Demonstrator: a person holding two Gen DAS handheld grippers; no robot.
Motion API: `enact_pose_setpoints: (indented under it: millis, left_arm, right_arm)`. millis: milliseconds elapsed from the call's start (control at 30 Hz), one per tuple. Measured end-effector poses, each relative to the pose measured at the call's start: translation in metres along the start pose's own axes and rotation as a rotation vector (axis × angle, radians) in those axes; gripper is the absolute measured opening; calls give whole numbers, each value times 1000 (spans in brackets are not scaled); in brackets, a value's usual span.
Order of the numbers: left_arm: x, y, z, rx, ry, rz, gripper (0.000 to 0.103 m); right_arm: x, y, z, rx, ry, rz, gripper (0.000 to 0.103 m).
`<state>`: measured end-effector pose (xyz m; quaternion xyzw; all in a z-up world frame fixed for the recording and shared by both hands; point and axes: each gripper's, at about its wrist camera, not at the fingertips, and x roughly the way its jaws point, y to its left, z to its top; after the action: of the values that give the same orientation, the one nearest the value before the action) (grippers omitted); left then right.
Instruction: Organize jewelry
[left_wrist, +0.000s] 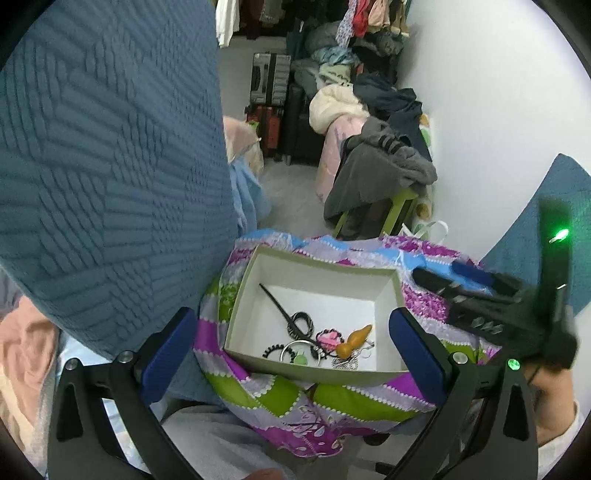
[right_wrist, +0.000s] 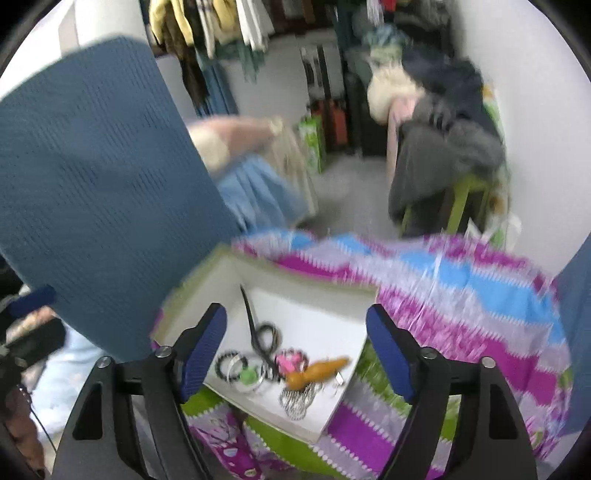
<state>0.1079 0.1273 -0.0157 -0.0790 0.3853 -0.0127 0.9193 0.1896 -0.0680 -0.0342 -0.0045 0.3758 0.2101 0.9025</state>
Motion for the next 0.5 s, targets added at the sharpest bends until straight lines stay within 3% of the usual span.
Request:
enact_pose_setpoints:
  millis: [167, 500]
  left_arm:
    - [-22, -15, 10, 22, -43, 1, 103]
    - [-73, -35, 11, 37, -126, -18, 103]
  right_arm:
    - [-51, 5, 21, -25, -108, -19, 103]
    - [-128, 9, 11, 6, -252, -59, 103]
